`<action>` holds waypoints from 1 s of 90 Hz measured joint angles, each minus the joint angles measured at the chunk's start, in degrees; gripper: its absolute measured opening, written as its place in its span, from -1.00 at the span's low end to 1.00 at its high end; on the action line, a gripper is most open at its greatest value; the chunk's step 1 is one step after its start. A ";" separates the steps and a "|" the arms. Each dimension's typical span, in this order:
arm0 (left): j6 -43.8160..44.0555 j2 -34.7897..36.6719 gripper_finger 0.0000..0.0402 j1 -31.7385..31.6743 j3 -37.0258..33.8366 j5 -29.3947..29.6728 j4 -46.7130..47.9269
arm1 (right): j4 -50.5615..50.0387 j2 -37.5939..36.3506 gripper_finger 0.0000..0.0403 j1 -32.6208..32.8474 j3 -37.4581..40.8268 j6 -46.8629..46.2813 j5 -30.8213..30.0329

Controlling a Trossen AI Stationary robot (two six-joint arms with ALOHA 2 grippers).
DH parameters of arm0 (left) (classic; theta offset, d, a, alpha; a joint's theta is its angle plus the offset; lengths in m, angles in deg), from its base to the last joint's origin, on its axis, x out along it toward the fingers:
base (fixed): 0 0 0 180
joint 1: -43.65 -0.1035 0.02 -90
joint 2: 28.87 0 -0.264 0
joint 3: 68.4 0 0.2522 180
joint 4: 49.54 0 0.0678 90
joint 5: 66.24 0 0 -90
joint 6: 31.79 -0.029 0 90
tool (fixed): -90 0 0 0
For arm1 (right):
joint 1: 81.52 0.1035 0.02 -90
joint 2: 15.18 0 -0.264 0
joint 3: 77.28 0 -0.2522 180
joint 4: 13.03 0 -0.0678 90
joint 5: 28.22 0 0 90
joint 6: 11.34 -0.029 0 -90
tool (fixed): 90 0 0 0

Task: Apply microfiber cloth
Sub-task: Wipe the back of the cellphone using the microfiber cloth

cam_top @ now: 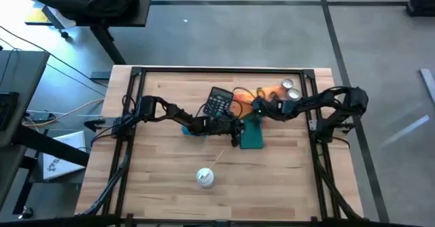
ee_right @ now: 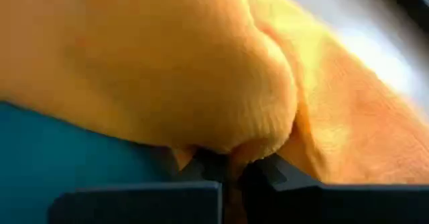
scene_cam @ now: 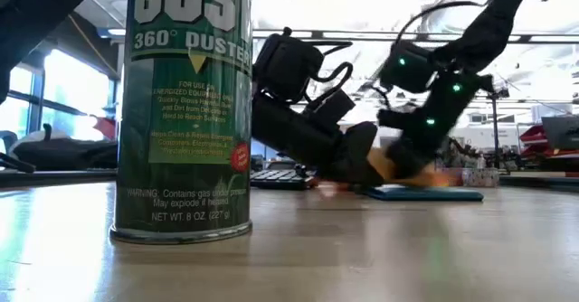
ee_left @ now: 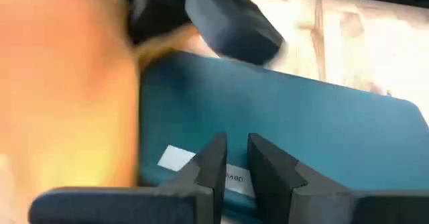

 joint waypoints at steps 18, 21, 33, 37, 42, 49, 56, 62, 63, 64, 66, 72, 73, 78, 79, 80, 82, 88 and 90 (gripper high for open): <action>0.01 0.00 -0.77 0.00 0.00 0.45 0.02 | -2.19 -5.48 -1.00 0.51 0.15 -4.45 1.76; 0.02 0.00 -0.77 0.00 0.00 0.48 -0.04 | 0.43 -5.50 -1.00 1.33 0.15 -4.15 3.79; 0.09 0.00 -0.77 -0.07 -0.04 0.48 -0.26 | 12.11 -3.22 -1.00 4.73 0.02 -0.46 9.87; 0.17 0.00 -0.77 -0.01 -0.04 0.48 -0.28 | 15.20 -1.79 -1.00 5.58 0.02 -0.26 10.07; 0.50 0.00 -0.77 0.00 -0.05 0.55 -0.90 | 19.15 0.31 -1.00 6.26 0.02 -0.46 10.35; 0.83 0.00 -0.77 0.09 -0.08 0.61 -1.19 | 24.60 3.87 -1.00 6.74 0.02 -0.22 12.73; 0.94 0.00 -0.77 0.11 -0.09 0.62 -1.14 | 26.73 6.85 -1.00 6.64 -0.03 -0.31 13.53; 1.14 0.00 -0.77 0.25 -0.09 0.89 -1.03 | 26.53 8.29 -1.00 5.95 -0.26 -1.52 12.97; 1.14 0.00 -0.77 0.29 -0.07 0.99 -1.03 | 26.10 8.41 -1.00 5.79 -0.29 -1.76 12.88; 1.13 0.00 -0.77 0.34 -0.06 1.07 -1.02 | 25.60 8.50 -1.00 5.64 -0.33 -2.02 12.82; 1.15 0.00 -0.77 0.37 -0.04 1.14 -1.00 | 24.41 8.53 -1.00 5.32 -0.47 -2.63 12.70; 1.32 0.00 -0.77 0.57 -0.03 1.85 -0.79 | 20.34 7.91 -1.00 4.54 -0.55 -3.98 11.46; 1.34 0.00 -0.77 0.61 -0.02 1.95 -0.72 | 19.43 7.66 -1.00 4.45 -0.55 -4.31 11.31; 1.43 0.07 -0.77 0.81 -0.02 2.35 -0.62 | 16.03 6.33 -1.00 4.28 -0.57 -4.58 10.48; 1.42 0.09 -0.77 0.86 -0.02 2.45 -0.55 | 15.23 5.94 -1.00 4.29 -0.57 -4.58 10.14; 1.37 0.10 -0.77 0.88 -0.02 2.50 -0.53 | 14.37 5.60 -1.00 4.30 -0.56 -4.54 9.85; 1.18 0.13 -0.77 0.93 -0.02 2.58 -0.50 | 12.64 4.92 -1.00 4.32 -0.51 -4.41 9.22; 0.86 0.19 -0.77 0.96 -0.04 2.17 -0.46 | 6.51 2.12 -1.00 4.66 -0.07 -4.23 6.42; 0.85 0.20 -0.77 1.01 -0.04 1.97 -0.46 | 5.23 1.33 -1.00 4.79 0.27 -4.26 5.19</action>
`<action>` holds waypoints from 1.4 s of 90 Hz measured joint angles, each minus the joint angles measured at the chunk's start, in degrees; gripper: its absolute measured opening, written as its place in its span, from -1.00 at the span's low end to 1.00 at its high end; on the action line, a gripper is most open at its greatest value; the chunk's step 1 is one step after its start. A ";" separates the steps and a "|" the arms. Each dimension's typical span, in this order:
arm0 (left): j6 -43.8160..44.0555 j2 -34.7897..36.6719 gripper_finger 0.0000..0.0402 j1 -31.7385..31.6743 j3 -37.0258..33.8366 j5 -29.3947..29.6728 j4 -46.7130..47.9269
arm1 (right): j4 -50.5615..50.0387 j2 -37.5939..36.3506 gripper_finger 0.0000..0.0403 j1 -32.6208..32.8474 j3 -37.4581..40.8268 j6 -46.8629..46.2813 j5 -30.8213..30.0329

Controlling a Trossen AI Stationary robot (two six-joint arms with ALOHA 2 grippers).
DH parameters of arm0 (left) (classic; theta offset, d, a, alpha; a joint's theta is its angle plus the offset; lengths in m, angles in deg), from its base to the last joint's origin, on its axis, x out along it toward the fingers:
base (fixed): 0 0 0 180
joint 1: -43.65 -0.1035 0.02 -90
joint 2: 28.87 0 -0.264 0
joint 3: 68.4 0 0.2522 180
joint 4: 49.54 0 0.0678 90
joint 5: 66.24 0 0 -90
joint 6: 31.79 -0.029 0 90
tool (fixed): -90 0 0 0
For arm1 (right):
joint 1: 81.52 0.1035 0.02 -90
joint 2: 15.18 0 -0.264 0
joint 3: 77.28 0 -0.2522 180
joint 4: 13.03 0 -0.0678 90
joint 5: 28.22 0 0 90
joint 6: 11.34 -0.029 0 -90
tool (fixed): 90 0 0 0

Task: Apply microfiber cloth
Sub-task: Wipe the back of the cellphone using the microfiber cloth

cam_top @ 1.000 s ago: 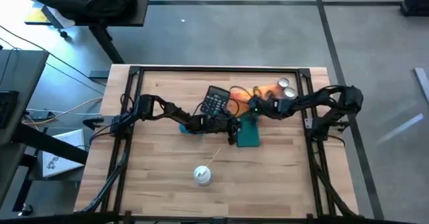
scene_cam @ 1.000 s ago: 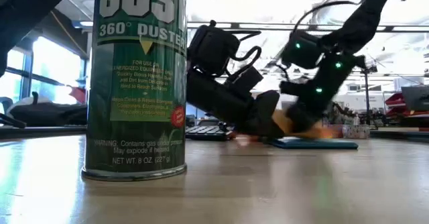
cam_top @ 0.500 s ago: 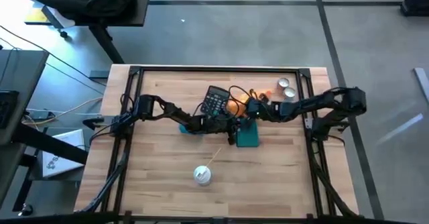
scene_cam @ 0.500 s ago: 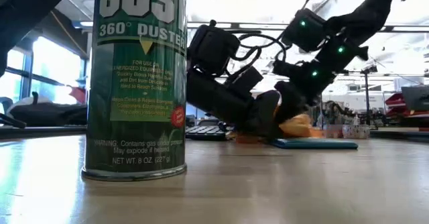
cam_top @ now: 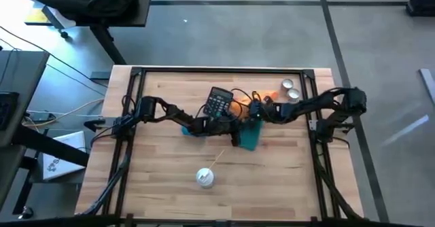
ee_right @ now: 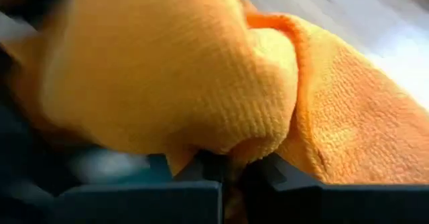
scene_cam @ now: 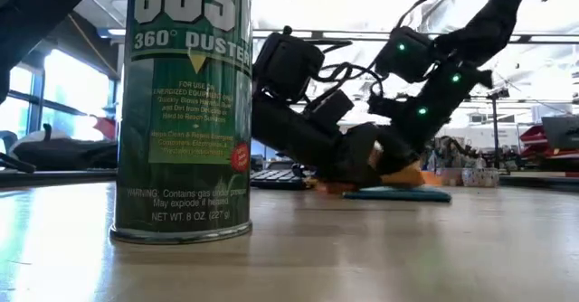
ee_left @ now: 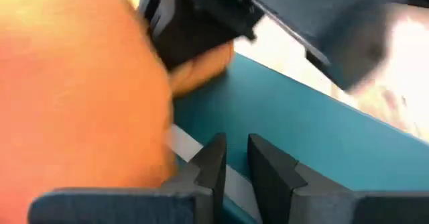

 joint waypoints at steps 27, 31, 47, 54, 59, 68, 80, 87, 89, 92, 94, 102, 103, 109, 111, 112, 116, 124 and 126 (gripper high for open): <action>-0.28 8.79 -0.77 1.09 -2.68 -5.36 0.97 | -0.70 -10.04 -1.00 3.67 0.90 -2.99 2.88; -1.52 12.22 -0.77 1.42 -3.92 -4.88 0.12 | 3.96 -9.98 -1.00 5.24 1.50 -3.07 5.67; -4.30 27.44 -0.77 2.62 -13.37 -1.92 0.84 | 16.56 -5.03 -1.00 10.87 2.03 -8.42 6.56; -4.35 34.97 -0.77 3.56 -18.46 -0.97 -0.18 | 16.61 -1.17 -1.00 11.64 0.16 -9.11 4.01; -4.04 39.81 -0.77 4.28 -22.14 -0.03 -0.60 | 16.31 1.30 -1.00 11.58 -1.58 -8.65 2.66; -2.77 46.53 -0.77 5.34 -28.36 1.17 0.50 | 15.06 4.34 -1.00 10.78 -4.74 -7.49 1.75; -0.45 52.75 -0.77 7.45 -33.61 1.51 -0.54 | 7.84 5.41 -1.00 10.71 -7.13 -7.76 4.40; -0.25 54.26 -0.77 8.92 -35.63 1.62 -0.75 | 2.53 4.89 -1.00 12.07 -7.69 -9.87 4.68; -0.37 54.47 -0.77 9.38 -35.89 1.84 -0.59 | 0.93 4.57 -1.00 12.64 -7.70 -10.73 4.68; -0.72 54.60 -0.77 10.13 -36.09 2.13 -0.72 | -1.40 4.04 -1.00 13.50 -7.74 -11.95 4.57; -0.92 54.65 -0.77 10.71 -36.29 2.47 -0.95 | -2.82 3.80 -1.00 14.14 -7.81 -12.75 4.57; -0.96 54.48 -0.77 12.77 -37.33 4.01 -0.66 | -9.07 1.94 -1.00 16.75 -7.81 -17.15 5.01; -0.97 54.44 -0.77 12.99 -37.47 4.17 -0.59 | -9.84 1.67 -1.00 17.09 -7.80 -17.72 5.17; -1.52 54.42 -0.77 13.98 -38.22 4.78 -0.31 | -15.05 -0.22 -1.00 19.19 -7.75 -21.34 5.87; -1.92 54.51 -0.77 14.25 -38.44 4.90 -0.49 | -16.83 -0.82 -1.00 19.87 -7.72 -22.58 6.25; -2.13 54.58 -0.77 14.30 -38.50 5.02 -0.53 | -17.71 -1.14 -1.00 20.20 -7.70 -23.25 6.47; -2.72 54.79 -0.77 14.51 -38.51 5.70 -0.64 | -21.46 -2.58 -1.00 21.54 -7.66 -26.07 7.57; -3.01 55.03 -0.77 14.51 -38.50 6.26 -0.75 | -28.57 -4.92 -1.00 24.45 -7.60 -32.12 11.35; -3.16 55.13 -0.77 14.51 -38.52 6.23 -0.55 | -30.27 -5.44 -1.00 25.33 -7.57 -33.69 12.64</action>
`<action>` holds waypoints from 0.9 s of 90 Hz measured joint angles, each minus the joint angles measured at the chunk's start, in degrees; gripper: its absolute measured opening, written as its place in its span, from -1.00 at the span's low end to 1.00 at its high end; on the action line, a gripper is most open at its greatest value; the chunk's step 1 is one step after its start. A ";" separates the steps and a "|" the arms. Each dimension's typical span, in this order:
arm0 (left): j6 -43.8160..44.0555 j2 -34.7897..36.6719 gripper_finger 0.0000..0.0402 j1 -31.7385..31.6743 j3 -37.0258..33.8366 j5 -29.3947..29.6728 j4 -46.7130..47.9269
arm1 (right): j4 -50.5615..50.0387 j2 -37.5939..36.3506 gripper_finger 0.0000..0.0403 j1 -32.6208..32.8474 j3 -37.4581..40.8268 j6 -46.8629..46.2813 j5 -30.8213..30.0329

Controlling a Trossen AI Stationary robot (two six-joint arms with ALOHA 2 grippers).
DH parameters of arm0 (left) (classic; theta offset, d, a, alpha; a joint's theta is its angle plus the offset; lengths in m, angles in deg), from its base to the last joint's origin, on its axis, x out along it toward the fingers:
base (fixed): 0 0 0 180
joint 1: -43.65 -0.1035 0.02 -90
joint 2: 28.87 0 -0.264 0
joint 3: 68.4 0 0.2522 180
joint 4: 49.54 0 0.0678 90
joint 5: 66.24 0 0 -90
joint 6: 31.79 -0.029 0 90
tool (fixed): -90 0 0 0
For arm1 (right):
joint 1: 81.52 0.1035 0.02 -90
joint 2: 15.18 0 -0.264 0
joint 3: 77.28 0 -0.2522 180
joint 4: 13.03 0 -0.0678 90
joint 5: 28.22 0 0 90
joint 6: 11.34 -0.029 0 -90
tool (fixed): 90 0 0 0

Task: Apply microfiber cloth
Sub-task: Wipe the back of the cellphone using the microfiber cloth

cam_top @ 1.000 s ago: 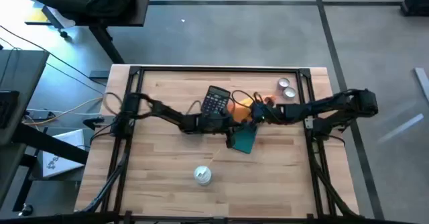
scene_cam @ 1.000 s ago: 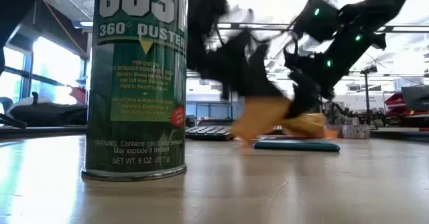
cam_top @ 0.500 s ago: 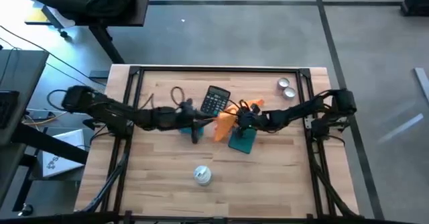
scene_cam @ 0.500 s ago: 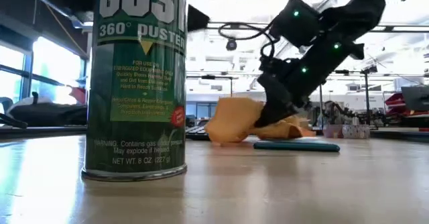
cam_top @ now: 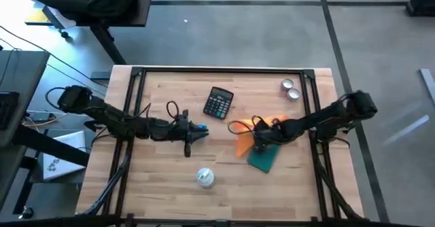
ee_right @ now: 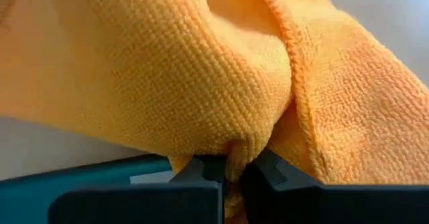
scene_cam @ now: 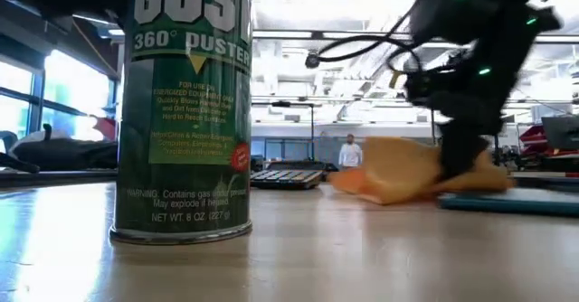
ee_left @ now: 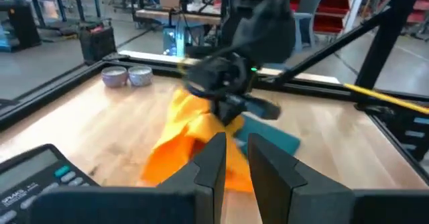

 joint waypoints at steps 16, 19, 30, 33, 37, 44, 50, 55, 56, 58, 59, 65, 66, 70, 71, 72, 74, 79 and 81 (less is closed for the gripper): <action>-0.36 0.15 -0.77 0.00 0.01 -0.05 -0.31 | -9.68 -2.01 -1.00 7.79 0.15 -13.60 11.54; -0.36 0.20 -0.77 0.00 0.01 -0.04 -0.48 | -10.30 -2.08 -1.00 9.44 0.15 -16.02 13.55; -0.76 0.44 -0.77 -0.02 0.01 -0.04 -0.96 | -10.61 -2.13 -1.00 15.00 0.20 -22.93 21.68; -0.87 0.44 -0.77 -0.04 0.03 -0.06 -1.39 | -10.24 -2.14 -1.00 16.40 0.20 -24.87 23.86; -0.93 0.46 -0.77 -0.05 0.05 -0.05 -1.63 | -10.10 -2.17 -1.00 18.10 0.20 -27.37 26.76; -1.24 0.46 -0.77 -0.22 0.05 -0.03 -2.00 | -9.87 -2.18 -1.00 20.19 0.20 -29.97 30.47; -2.05 0.46 -0.77 -0.22 0.05 0.02 -2.57 | -9.87 -2.32 -1.00 21.39 0.17 -31.70 31.05; -2.66 0.46 -0.77 -0.22 0.05 0.02 -3.34 | -10.31 -2.53 -1.00 21.71 0.05 -32.21 30.78; -2.75 0.46 -0.77 -0.22 0.05 0.02 -3.50 | -10.62 -2.53 -1.00 21.70 -0.08 -32.21 30.49; -2.90 0.46 -0.77 -0.22 0.05 0.02 -3.92 | -11.40 -2.51 -1.00 21.69 -0.46 -32.18 29.53; -3.01 0.46 -0.77 -0.22 0.05 0.02 -4.15 | -11.91 -2.49 -1.00 21.68 -0.75 -32.16 28.92; -3.82 0.48 -0.77 -0.22 0.05 0.06 -4.90 | -15.80 -2.51 -1.00 21.21 -2.71 -31.99 24.06; -3.87 0.48 -0.77 -0.22 0.07 0.09 -4.93 | -16.54 -2.51 -1.00 21.07 -3.07 -31.92 23.22; -4.32 0.52 -0.77 -0.26 0.07 0.47 -4.84 | -19.99 -2.51 -1.00 20.50 -4.71 -31.30 19.91; -4.39 0.58 -0.77 -0.26 0.07 0.63 -4.75 | -20.95 -2.51 -1.00 20.36 -5.17 -31.10 19.02; -4.46 0.60 -0.77 -0.27 0.07 0.77 -4.72 | -21.94 -2.51 -1.00 20.14 -5.67 -30.89 18.22; -4.73 0.66 -0.77 -0.32 0.07 1.11 -4.73 | -23.83 -2.51 -1.00 19.76 -6.68 -30.58 16.78; -5.03 0.88 -0.77 -0.55 0.07 1.87 -4.89 | -28.19 -2.51 -1.00 18.61 -9.41 -29.02 12.85; -5.22 0.98 -0.77 -0.66 0.07 1.92 -4.86 | -29.88 -2.51 -1.00 18.08 -10.45 -28.09 11.49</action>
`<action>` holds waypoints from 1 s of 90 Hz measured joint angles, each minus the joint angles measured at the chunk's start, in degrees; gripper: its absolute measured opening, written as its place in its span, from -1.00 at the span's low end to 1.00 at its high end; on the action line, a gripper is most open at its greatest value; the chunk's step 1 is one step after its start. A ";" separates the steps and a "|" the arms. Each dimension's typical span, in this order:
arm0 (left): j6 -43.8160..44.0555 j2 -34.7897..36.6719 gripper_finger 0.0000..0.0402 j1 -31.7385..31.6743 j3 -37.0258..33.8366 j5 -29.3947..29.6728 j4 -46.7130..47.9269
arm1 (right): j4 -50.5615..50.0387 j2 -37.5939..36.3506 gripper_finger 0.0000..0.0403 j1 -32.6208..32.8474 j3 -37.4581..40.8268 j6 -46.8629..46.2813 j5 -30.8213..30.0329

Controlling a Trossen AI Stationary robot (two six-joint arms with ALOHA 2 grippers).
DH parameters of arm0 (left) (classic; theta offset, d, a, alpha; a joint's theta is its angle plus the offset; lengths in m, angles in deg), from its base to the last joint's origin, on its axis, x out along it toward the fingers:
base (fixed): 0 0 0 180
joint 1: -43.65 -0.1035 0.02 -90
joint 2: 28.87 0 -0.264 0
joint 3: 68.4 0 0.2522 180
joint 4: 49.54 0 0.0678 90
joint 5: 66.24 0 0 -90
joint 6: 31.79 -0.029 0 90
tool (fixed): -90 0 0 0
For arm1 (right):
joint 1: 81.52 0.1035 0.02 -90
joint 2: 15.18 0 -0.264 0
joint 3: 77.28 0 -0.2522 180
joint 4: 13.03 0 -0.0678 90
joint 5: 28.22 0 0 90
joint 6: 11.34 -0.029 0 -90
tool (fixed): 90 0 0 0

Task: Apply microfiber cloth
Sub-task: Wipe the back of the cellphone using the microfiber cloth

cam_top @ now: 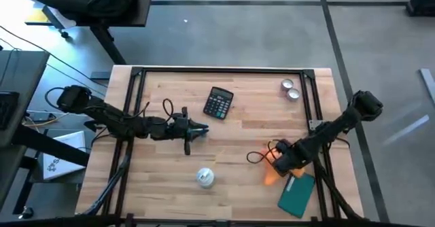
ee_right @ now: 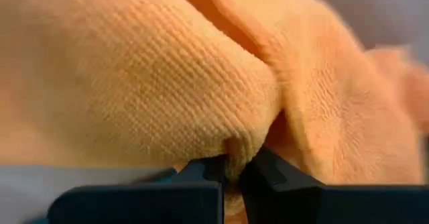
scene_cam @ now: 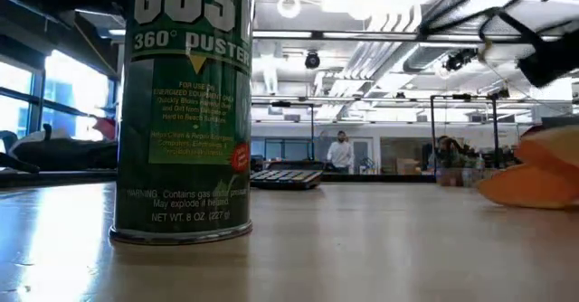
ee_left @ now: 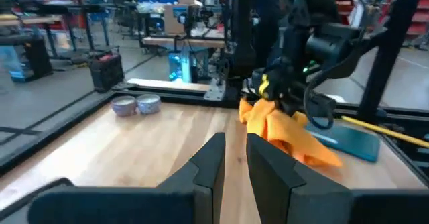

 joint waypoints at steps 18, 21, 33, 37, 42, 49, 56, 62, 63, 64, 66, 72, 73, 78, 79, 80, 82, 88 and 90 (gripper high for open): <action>-0.23 0.79 -0.77 -0.87 0.00 -1.83 0.03 | -9.69 -0.02 -1.00 -6.29 -7.52 10.39 -11.41; -0.44 1.05 -0.77 -1.02 0.00 -2.51 0.08 | -10.75 -0.02 -1.00 -7.67 -8.11 12.86 -12.87; -1.33 2.40 -0.77 -1.07 0.00 -4.16 0.06 | -12.69 -0.02 -1.00 -14.87 -8.54 22.84 -16.82; -1.65 2.88 -0.77 -0.98 0.00 -4.16 0.22 | -12.59 -0.02 -1.00 -17.64 -8.20 26.67 -17.56; -1.70 3.50 -0.77 -0.91 0.00 -4.16 0.88 | -12.47 0.00 -1.00 -21.11 -7.58 31.23 -17.63; -1.72 4.31 -0.77 -0.91 0.00 -4.20 2.54 | -11.94 0.02 -1.00 -25.27 -5.91 36.27 -16.00; -1.71 4.92 -0.77 -0.91 0.00 -4.14 4.85 | -12.97 0.04 -1.00 -28.67 -3.57 40.95 -11.92; -1.73 5.29 -0.77 -0.91 0.00 -3.86 6.34 | -14.01 0.04 -1.00 -30.78 -1.10 42.66 -9.21; -1.76 5.34 -0.77 -0.91 0.00 -3.87 6.53 | -14.00 0.04 -1.00 -31.03 -0.66 42.72 -9.00; -1.81 5.37 -0.77 -0.91 0.00 -3.86 6.65 | -13.97 0.04 -1.00 -31.27 -0.21 42.78 -8.81; -2.03 5.44 -0.77 -0.91 0.00 -3.87 6.88 | -13.81 0.04 -1.00 -31.74 0.75 42.90 -8.57; -2.65 5.48 -0.77 -0.91 0.00 -4.13 7.36 | -13.37 0.04 -1.00 -32.69 3.74 43.04 -7.61; -2.69 5.48 -0.77 -0.91 0.00 -4.18 7.40 | -13.17 0.04 -1.00 -32.80 4.28 43.17 -7.38; -2.78 5.48 -0.77 -0.91 0.00 -4.34 7.78 | -11.42 0.04 -1.00 -33.06 6.76 43.78 -5.84; -2.79 5.48 -0.77 -0.91 0.00 -4.35 7.83 | -11.00 0.04 -1.00 -33.13 7.22 43.75 -5.41; -2.79 5.48 -0.77 -0.91 0.00 -4.35 7.86 | -10.60 0.05 -1.00 -33.17 7.68 43.69 -4.99; -2.80 5.48 -0.77 -0.91 0.00 -4.37 7.90 | -9.90 0.07 -1.00 -33.15 8.51 43.40 -4.30; -3.11 5.48 -0.77 -0.91 0.00 -4.37 8.17 | -9.19 0.07 -0.99 -33.15 10.28 41.42 -3.87; -3.16 5.48 -0.77 -0.91 0.00 -4.40 8.25 | -9.22 0.07 -0.98 -33.15 10.58 40.58 -3.87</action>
